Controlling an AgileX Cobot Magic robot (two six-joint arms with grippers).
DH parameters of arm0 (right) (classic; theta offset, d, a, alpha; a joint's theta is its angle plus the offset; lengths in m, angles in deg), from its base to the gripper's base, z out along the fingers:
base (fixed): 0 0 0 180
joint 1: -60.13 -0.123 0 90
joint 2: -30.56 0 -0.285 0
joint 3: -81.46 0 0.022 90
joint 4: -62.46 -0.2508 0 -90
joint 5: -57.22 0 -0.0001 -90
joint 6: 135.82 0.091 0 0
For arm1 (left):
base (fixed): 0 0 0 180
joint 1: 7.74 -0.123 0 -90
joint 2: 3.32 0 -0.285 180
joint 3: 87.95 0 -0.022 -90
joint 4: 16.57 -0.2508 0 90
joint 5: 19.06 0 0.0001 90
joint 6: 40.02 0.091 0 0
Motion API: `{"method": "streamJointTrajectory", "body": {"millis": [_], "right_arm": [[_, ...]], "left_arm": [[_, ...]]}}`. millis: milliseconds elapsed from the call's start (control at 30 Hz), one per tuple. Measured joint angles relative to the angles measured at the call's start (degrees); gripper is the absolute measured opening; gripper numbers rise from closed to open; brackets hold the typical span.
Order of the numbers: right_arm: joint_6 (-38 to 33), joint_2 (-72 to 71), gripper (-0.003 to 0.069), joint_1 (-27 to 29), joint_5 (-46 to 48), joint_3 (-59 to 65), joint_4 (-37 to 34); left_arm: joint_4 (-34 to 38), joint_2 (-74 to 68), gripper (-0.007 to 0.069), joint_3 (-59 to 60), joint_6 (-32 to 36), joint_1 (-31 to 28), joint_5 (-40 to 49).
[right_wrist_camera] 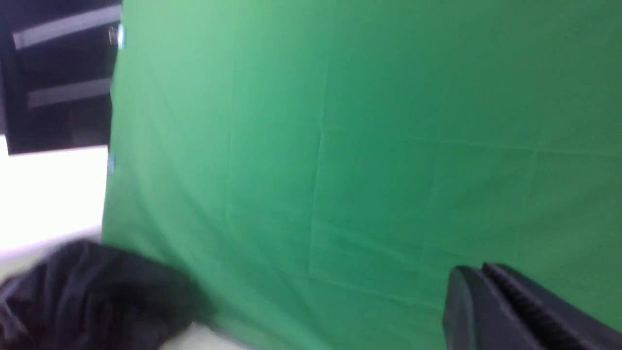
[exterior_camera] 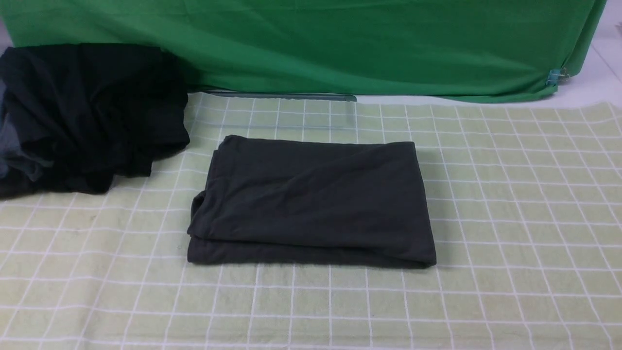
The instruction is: Fold a long-sleeved shirt over a green coffee tablecloth.
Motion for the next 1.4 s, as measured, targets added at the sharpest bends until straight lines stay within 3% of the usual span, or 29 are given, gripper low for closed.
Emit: {"method": "streamJointTrajectory", "body": {"millis": [233,1100,1267,1400], "right_arm": [[0.6,-17.5,0.0017,0.0,-7.3,12.2,0.0],[1.8,-18.3,0.0104,0.0,-7.2,12.5,0.0],[1.8,-18.3,0.0118,0.0,-7.2,12.5,0.0],[1.8,-18.3,0.0126,0.0,-7.2,12.5,0.0]], "left_arm": [[0.0,6.6,-0.0002,8.2,-0.5,0.0,0.1],[-1.0,6.6,0.0,8.7,1.8,0.0,-2.0],[-4.4,7.7,0.0001,10.7,2.8,-1.4,-10.1],[-5.0,10.7,0.0001,16.1,5.2,-6.4,-20.2]]}}
